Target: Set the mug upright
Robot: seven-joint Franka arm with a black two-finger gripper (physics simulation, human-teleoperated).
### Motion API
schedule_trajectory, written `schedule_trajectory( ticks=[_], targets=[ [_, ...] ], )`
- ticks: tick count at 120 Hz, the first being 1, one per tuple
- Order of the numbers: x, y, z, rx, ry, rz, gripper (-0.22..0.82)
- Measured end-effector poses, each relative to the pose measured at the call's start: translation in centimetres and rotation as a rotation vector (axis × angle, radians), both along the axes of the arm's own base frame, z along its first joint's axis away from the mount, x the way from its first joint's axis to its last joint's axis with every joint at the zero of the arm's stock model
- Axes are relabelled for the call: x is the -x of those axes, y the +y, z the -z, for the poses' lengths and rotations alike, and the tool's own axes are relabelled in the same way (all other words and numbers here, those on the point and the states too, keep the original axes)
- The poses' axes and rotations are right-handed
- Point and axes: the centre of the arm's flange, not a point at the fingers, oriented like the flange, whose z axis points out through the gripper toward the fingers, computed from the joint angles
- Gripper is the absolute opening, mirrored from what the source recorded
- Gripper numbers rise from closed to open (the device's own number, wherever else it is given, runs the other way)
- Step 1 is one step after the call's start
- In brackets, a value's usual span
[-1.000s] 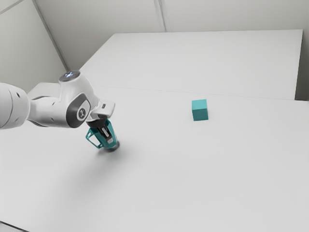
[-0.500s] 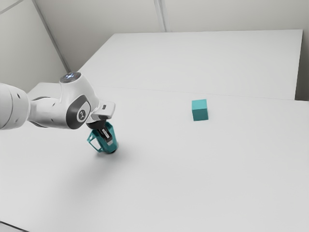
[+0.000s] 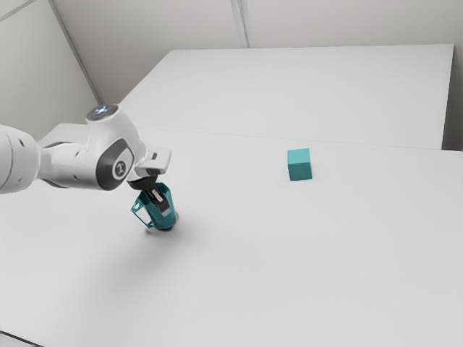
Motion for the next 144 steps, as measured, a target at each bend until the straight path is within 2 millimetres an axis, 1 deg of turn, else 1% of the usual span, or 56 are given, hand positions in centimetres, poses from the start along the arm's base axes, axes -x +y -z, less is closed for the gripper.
schedule_trajectory(
  ticks=[36, 62, 72, 76, 86, 93, 105, 116, 133, 144],
  targets=[
    [0.6, -0.3, -3.6, 0.012, -0.035, 0.004, 0.16],
    [1.2, -0.2, -7.1, 0.027, -0.061, -0.004, 0.18],
    [1.0, -0.3, -8.5, 0.029, -0.07, -0.006, 0.18],
    [0.7, -0.5, -9.3, 0.029, -0.075, -0.005, 0.19],
    [-0.6, -0.8, -12.2, 0.027, -0.092, -0.007, 0.22],
    [-1.8, -1.1, -14.3, 0.021, -0.09, -0.013, 0.28],
    [-3.6, -1.9, -16.8, 0.014, -0.066, -0.026, 0.4],
    [-5.3, -2.3, -18.3, 0.01, -0.035, -0.049, 0.47],
    [-8.8, -2.9, -21.0, -0.008, -0.005, -0.097, 0.54],
    [-9.9, -3.8, -22.3, -0.008, 0.028, -0.122, 0.56]
  ],
)
